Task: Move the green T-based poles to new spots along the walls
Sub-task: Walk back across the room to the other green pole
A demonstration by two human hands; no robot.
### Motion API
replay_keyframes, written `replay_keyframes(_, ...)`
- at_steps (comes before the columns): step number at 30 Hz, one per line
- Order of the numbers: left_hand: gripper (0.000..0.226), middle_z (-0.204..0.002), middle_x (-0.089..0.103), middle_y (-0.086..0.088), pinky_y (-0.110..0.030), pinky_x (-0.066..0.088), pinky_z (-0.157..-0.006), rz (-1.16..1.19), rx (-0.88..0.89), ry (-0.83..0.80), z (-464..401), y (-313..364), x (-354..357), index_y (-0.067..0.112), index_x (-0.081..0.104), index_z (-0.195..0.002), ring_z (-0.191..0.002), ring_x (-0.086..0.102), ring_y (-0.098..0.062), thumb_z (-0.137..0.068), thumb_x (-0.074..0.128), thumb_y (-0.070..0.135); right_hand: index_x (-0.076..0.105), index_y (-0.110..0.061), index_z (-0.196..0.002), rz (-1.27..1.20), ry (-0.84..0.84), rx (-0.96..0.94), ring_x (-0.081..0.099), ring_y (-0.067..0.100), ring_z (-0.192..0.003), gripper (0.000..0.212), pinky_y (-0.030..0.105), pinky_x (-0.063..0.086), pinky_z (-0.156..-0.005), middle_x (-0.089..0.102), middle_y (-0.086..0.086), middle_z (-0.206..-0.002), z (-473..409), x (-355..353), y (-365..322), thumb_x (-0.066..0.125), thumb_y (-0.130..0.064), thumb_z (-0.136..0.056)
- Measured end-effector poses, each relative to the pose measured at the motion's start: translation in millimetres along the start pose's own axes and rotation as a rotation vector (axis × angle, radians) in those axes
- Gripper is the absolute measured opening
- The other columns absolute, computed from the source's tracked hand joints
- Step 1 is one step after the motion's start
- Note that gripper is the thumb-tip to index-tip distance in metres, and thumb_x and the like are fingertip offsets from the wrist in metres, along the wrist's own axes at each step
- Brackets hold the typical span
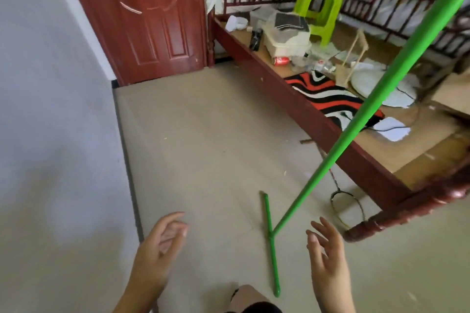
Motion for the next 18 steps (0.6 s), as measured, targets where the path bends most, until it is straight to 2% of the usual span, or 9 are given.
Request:
replay_keyframes(2, 0.018, -0.098, 0.068, 0.011, -0.004, 0.046, -0.074, 0.022, 0.046, -0.070, -46, 11, 23, 0.046, 0.061, -0.086, -0.085, 0.065, -0.008, -0.075, 0.062, 0.032, 0.042, -0.042, -0.108, 0.023, 0.111, 0.006, 0.056, -0.014, -0.092, 0.039, 0.002, 0.045, -0.073, 0.058, -0.010, -0.110, -24, -8, -6, 0.050, -0.010, -0.087)
replay_keyframes(5, 0.017, -0.092, 0.070, 0.010, -0.005, 0.047, -0.074, 0.044, 0.129, -0.198, -106, 31, 64, 0.046, 0.061, -0.086, -0.083, 0.066, -0.009, -0.069, 0.062, 0.043, 0.042, -0.029, -0.114, 0.043, 0.225, 0.003, 0.055, -0.017, -0.090, 0.034, -0.001, 0.043, -0.070, 0.058, 0.000, -0.109, -65, -21, -14, 0.051, -0.010, -0.086)
replay_keyframes(9, 0.024, -0.086, 0.070, 0.012, -0.006, 0.047, -0.073, 0.064, 0.249, -0.373, -161, 69, 114, 0.050, 0.059, -0.086, -0.081, 0.066, -0.008, -0.063, 0.056, 0.049, 0.043, -0.027, -0.116, 0.067, 0.374, -0.023, 0.058, 0.012, -0.103, 0.035, 0.000, 0.043, -0.072, 0.058, 0.003, -0.111, -106, -37, -33, 0.053, -0.012, -0.086)
replay_keyframes(11, 0.024, -0.087, 0.069, 0.011, -0.007, 0.047, -0.074, 0.066, 0.309, -0.489, -179, 88, 140, 0.049, 0.059, -0.088, -0.083, 0.066, -0.009, -0.065, 0.056, 0.048, 0.044, -0.026, -0.118, 0.100, 0.433, -0.004, 0.056, 0.018, -0.106, 0.036, 0.006, 0.046, -0.072, 0.058, 0.002, -0.114, -116, -40, -38, 0.054, -0.015, -0.085)
replay_keyframes(15, 0.027, -0.092, 0.068, 0.012, -0.009, 0.047, -0.077, 0.071, 0.412, -0.753, -199, 129, 197, 0.048, 0.058, -0.093, -0.085, 0.064, -0.008, -0.067, 0.054, 0.047, 0.041, -0.025, -0.123, 0.162, 0.519, 0.048, 0.053, 0.009, -0.109, 0.043, 0.008, 0.044, -0.075, 0.054, -0.001, -0.119, -129, -36, -44, 0.058, -0.020, -0.084)
replay_keyframes(18, 0.029, -0.102, 0.065, 0.017, -0.013, 0.048, -0.083, 0.075, 0.537, -0.990, -203, 171, 247, 0.050, 0.055, -0.100, -0.093, 0.063, -0.004, -0.071, 0.054, 0.048, 0.039, -0.024, -0.127, 0.166, 0.576, 0.117, 0.051, -0.001, -0.106, 0.049, 0.016, 0.044, -0.081, 0.051, -0.001, -0.122, -143, -28, -50, 0.060, -0.022, -0.083)
Point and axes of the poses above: each hand's wrist, its own z-axis away from the middle knuckle, its own x-axis out of the palm, y = z × x, the point moved 8 cm from there along -z, towards the middle knuckle
